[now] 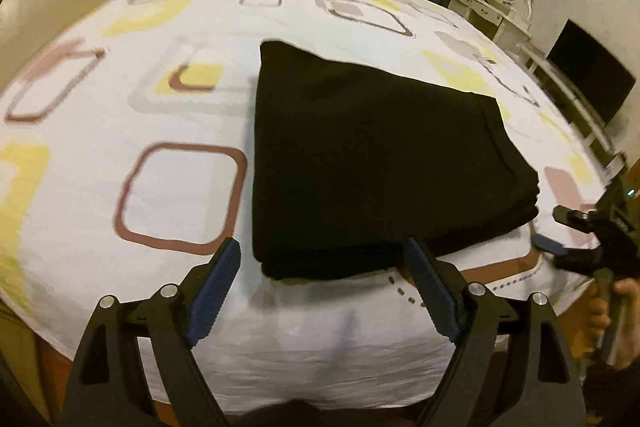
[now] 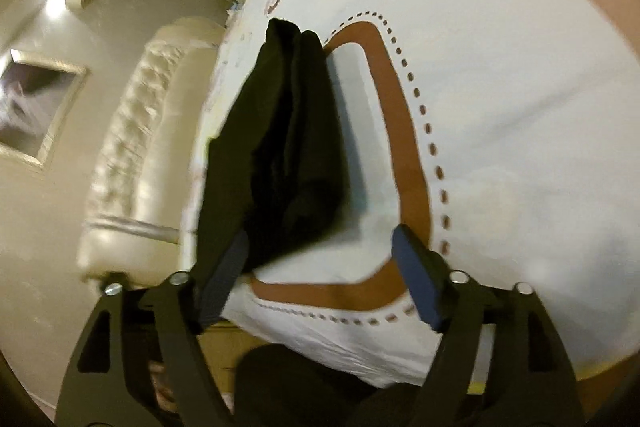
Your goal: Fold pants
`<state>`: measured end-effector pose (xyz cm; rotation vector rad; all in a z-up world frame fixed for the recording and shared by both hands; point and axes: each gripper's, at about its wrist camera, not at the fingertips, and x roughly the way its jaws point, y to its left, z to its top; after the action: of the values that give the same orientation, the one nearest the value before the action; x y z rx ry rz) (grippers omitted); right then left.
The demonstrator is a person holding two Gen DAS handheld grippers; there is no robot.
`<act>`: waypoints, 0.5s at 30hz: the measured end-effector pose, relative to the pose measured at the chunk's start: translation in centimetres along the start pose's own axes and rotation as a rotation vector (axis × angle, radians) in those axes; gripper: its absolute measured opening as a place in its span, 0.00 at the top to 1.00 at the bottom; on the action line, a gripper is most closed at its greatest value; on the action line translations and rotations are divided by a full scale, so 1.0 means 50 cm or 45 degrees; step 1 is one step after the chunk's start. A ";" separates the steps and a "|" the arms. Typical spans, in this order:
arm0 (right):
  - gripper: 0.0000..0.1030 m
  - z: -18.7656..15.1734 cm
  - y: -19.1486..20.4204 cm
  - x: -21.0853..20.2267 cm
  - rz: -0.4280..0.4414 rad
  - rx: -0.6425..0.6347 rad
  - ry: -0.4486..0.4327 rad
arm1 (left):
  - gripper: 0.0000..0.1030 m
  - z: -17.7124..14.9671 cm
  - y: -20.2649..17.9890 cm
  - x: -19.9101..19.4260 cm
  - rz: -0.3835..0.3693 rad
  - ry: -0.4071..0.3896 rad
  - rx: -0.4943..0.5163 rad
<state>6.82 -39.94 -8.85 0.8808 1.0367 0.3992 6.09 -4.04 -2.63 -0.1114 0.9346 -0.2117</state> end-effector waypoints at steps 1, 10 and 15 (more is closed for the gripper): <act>0.23 -0.009 0.010 -0.004 -0.056 -0.035 -0.014 | 0.18 -0.003 -0.003 -0.006 0.029 -0.017 0.011; 0.21 -0.070 0.096 -0.011 -0.362 -0.317 -0.121 | 0.18 -0.016 -0.010 -0.058 0.101 -0.100 -0.020; 0.16 -0.116 0.162 -0.005 -0.488 -0.538 -0.193 | 0.17 -0.024 -0.011 -0.087 0.090 -0.123 -0.042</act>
<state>2.49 -32.65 -3.57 0.3179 0.9102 0.2103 2.55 -3.57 0.17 -0.1179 0.8445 -0.1243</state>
